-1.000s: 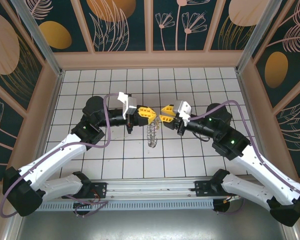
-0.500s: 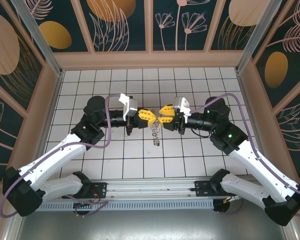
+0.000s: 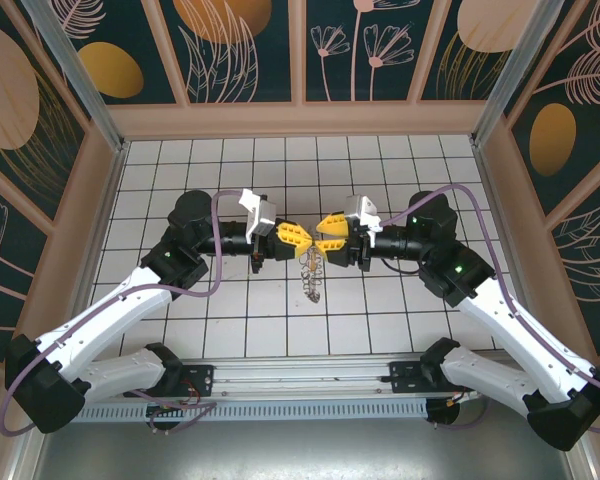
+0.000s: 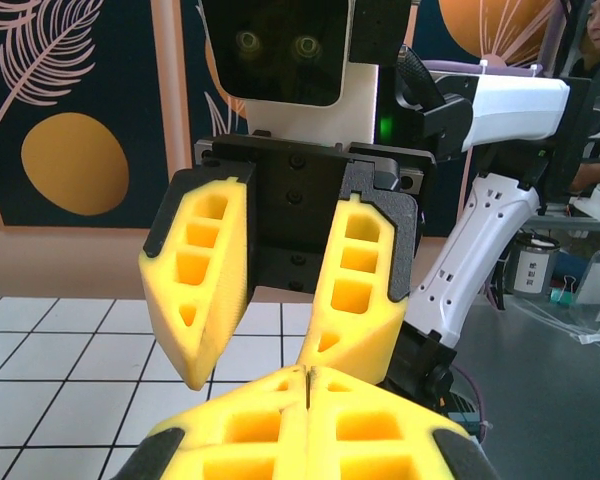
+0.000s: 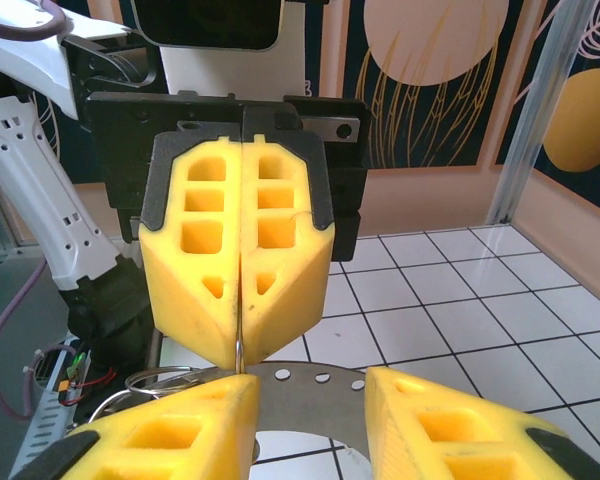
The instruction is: Put the keys on the keyring
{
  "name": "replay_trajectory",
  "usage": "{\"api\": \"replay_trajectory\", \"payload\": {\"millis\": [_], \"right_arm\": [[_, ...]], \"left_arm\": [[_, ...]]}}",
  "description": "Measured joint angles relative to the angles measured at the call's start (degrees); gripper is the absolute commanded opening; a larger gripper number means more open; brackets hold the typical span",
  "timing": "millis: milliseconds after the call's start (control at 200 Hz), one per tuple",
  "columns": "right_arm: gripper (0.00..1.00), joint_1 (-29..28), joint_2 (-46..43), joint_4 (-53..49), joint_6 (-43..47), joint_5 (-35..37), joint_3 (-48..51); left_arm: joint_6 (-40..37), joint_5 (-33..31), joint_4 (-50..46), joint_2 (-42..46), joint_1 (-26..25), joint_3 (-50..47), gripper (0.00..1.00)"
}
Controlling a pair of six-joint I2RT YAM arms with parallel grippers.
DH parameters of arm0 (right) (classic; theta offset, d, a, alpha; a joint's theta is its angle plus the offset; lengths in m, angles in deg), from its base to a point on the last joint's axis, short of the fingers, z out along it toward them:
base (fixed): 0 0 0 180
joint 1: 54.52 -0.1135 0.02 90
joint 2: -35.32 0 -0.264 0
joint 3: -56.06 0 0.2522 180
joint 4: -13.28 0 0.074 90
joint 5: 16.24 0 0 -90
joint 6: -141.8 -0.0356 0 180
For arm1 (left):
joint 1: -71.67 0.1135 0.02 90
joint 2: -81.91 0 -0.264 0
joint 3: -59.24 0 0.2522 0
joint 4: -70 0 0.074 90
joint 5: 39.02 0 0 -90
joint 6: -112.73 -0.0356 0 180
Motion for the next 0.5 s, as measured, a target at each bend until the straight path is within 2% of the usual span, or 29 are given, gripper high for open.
{"api": "replay_trajectory", "payload": {"millis": [500], "right_arm": [[0.30, 0.6, 0.0, -0.9, 0.2, -1.9, 0.0]], "left_arm": [[-4.1, -0.7, -7.2, 0.0, -0.4, 3.0, 0.00]]}}
